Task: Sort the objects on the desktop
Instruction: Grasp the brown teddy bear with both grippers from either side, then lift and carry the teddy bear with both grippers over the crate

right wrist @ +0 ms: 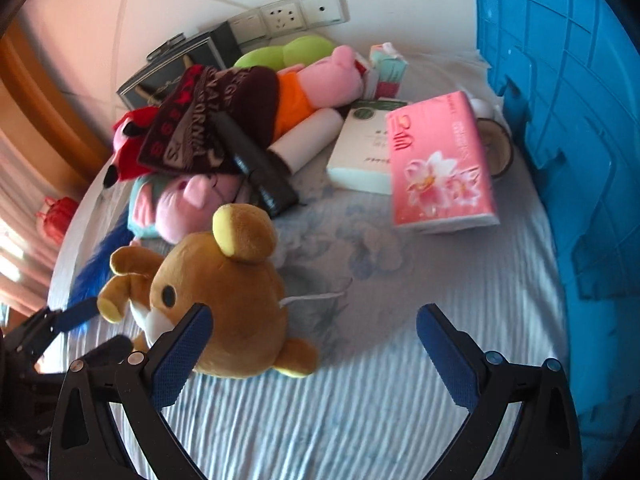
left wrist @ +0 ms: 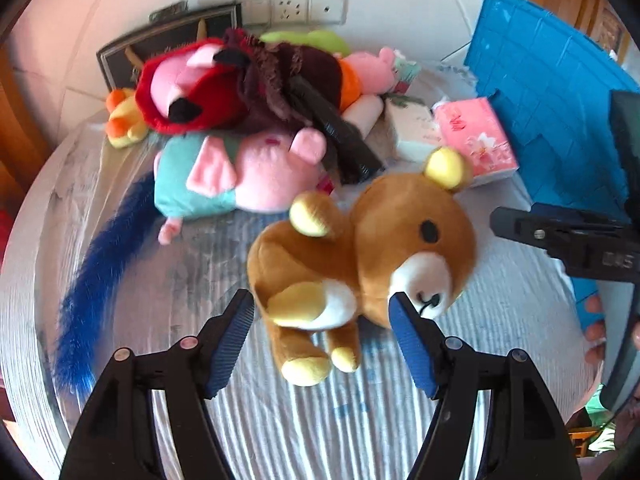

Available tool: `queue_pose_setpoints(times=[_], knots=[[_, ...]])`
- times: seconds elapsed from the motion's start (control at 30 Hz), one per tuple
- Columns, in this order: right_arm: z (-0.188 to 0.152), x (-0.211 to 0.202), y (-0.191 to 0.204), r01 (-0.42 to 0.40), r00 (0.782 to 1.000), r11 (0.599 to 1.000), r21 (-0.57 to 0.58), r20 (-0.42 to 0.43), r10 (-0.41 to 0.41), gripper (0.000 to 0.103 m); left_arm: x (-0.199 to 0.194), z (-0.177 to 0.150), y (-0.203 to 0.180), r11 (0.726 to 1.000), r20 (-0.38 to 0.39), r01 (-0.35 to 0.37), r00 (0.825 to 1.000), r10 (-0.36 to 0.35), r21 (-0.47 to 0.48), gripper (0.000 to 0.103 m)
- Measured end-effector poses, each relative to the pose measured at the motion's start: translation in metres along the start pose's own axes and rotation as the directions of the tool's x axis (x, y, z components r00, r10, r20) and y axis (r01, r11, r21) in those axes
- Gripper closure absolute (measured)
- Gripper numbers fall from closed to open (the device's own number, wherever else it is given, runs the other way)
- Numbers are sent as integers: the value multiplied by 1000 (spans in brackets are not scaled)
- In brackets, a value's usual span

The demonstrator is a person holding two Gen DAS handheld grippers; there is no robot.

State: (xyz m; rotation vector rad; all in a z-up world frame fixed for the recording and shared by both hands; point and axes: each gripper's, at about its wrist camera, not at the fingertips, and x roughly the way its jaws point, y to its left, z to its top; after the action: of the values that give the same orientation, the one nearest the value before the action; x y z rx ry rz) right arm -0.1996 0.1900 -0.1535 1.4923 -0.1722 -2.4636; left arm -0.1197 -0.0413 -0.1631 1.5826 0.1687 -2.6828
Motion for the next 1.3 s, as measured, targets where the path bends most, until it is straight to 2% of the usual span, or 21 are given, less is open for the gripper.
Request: queue_pose_setpoints(times=[0.1,0.17,0.23,0.3,0.5,0.57,0.7,0.9,1.03,1.17,1.3], knots=[[-7,0,20,-39,999,999,-38,-10,39,0,17,-13,7,1000,-51,14,999,-15,-22,34],[-12,4,34,-55,998,996,-73,-28,53,0,27,-17,8,1000,-69,-4,998,2,-27,34],[-13,13,46,-53,997,993,-105,-56,48,0,33,-18,7,999,-64,-17,998,14,-39,34],[-14,22,54,-39,997,992,-122,-71,30,0,32,-15,7,998,-53,2,999,-5,-58,34],[-6,36,59,-44,994,991,-128,-102,31,0,50,-1,10,999,-77,-20,997,17,-35,34],[-3,45,58,-64,991,991,-114,-121,51,0,60,2,11,999,-96,-7,995,2,-48,34],[-1,63,59,-52,988,992,-114,-153,34,0,69,6,10,999,-95,10,995,-15,-49,34],[-4,85,60,-45,980,992,-121,-199,21,0,70,5,8,999,-70,16,997,-19,-35,34],[-6,82,58,-57,978,993,-107,-205,34,0,63,-1,4,1000,-50,12,999,-13,-27,39],[-10,72,60,-49,982,990,-132,-186,24,5,52,-8,1,999,-41,22,999,-23,-34,39],[-19,57,55,-71,983,990,-120,-175,49,6,35,-16,-7,999,-16,29,999,-29,-28,39]])
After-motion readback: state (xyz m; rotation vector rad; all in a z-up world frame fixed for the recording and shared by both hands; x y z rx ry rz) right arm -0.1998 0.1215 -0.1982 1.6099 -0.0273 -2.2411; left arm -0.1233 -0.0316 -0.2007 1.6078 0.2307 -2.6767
